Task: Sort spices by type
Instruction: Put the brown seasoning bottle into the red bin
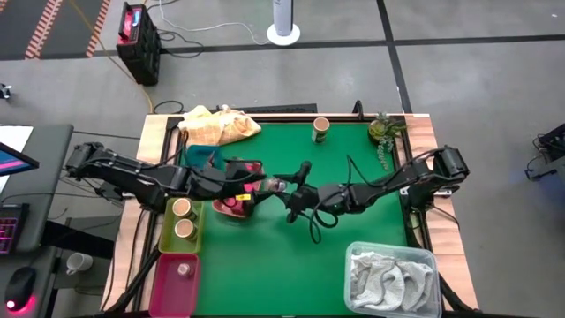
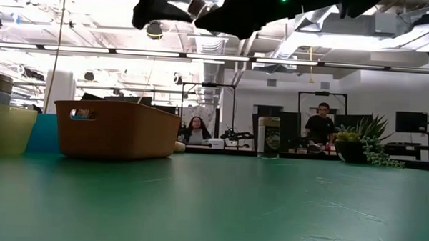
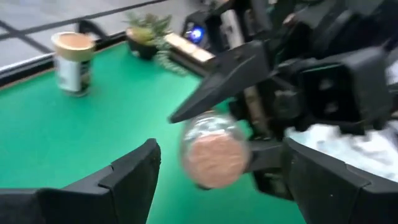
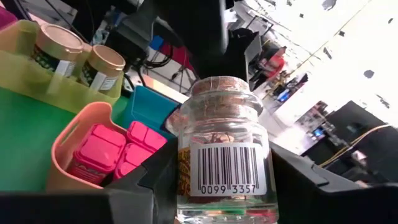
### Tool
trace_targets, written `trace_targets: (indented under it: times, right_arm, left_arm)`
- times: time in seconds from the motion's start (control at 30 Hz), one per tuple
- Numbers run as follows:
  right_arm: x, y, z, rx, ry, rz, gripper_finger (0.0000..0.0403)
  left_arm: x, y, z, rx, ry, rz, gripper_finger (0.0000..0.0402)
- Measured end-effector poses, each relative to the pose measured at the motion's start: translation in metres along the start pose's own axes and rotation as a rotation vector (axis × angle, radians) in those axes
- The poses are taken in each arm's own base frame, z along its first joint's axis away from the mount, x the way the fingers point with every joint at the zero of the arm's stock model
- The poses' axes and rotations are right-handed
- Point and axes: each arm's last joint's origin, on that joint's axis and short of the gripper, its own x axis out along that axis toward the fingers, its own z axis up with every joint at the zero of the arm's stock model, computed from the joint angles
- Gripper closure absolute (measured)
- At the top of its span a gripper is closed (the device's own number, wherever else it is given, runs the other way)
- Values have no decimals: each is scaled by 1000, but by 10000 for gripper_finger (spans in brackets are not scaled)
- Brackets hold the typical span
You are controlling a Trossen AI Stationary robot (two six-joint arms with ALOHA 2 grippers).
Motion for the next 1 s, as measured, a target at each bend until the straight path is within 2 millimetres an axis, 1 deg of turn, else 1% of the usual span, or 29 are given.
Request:
trace_targets:
  times: [0.17, 0.47, 0.8, 1.0]
  right_arm:
    - [-1, 1, 1, -16, 0, -7, 188]
    - [-1, 0, 2, -11, -4, -14, 188]
    - [-1, 0, 3, -15, -15, -13, 187]
    - [-1, 0, 2, -19, -10, -11, 187]
  left_arm:
    - [6, -3, -2, -14, 0, -34, 89]
    - [6, -2, -2, 9, -3, -18, 92]
    - [27, 8, -10, 9, 33, 23, 123]
    - [28, 9, -6, 16, 8, 13, 155]
